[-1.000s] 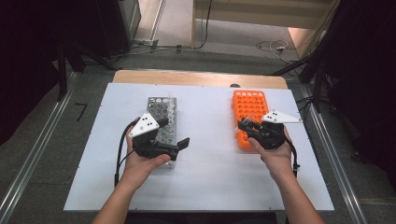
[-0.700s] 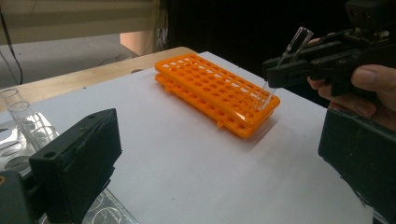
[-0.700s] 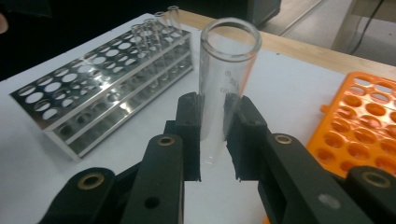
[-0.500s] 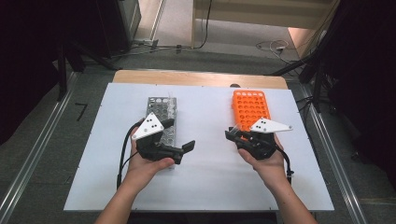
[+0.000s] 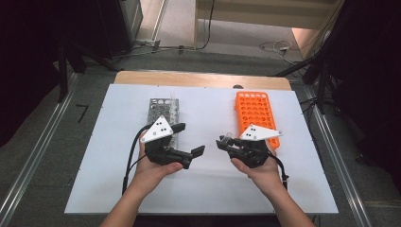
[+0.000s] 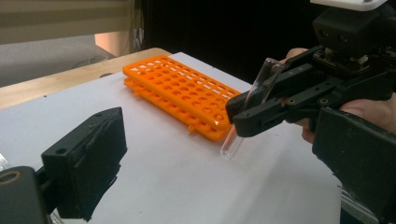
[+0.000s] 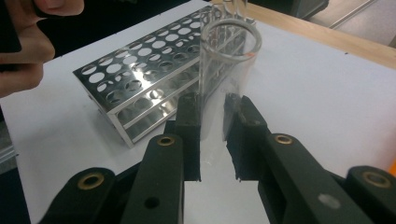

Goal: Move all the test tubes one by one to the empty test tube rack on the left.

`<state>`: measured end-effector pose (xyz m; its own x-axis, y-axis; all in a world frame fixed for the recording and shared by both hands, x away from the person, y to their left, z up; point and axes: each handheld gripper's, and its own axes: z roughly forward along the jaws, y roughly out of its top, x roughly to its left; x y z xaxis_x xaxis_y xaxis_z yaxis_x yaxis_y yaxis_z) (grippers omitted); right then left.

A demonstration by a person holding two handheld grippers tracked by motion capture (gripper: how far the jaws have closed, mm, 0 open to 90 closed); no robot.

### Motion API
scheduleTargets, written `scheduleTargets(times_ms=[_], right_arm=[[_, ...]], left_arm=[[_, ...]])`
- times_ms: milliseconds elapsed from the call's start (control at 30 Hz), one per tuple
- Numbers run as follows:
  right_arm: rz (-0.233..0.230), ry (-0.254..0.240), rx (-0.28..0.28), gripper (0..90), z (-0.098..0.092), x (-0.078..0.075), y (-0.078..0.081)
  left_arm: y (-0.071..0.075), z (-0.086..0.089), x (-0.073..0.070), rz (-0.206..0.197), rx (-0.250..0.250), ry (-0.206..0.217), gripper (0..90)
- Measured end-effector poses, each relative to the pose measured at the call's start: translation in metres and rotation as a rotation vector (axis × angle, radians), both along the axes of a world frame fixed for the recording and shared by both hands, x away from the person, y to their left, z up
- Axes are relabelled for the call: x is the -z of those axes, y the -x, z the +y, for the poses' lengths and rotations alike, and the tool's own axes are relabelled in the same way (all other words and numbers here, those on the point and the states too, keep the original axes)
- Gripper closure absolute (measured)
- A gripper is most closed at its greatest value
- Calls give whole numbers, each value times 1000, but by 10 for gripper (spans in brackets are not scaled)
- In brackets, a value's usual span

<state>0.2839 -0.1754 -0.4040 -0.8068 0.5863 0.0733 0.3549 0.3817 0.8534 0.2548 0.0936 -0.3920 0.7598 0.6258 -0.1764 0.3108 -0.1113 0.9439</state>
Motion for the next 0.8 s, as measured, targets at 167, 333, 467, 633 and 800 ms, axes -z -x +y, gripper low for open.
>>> scheduleTargets(times_ms=[167, 333, 467, 633, 800], right_arm=[[0, 13, -27, 740, 7, 2, 3], [-2, 20, -49, 739, 14, 4, 6], [0, 30, -70, 739, 19, 6, 9], [1, 39, -93, 740, 26, 7, 13], [5, 46, -109, 739, 32, 8, 15]], left_arm=[[1, -4, 0, 8, 6, -3, 67], [2, -10, 0, 10, 24, -7, 103], [3, -14, 1, 7, 41, -12, 174], [6, -20, 1, -2, 64, -14, 324], [8, -27, 2, -13, 74, -30, 454]])
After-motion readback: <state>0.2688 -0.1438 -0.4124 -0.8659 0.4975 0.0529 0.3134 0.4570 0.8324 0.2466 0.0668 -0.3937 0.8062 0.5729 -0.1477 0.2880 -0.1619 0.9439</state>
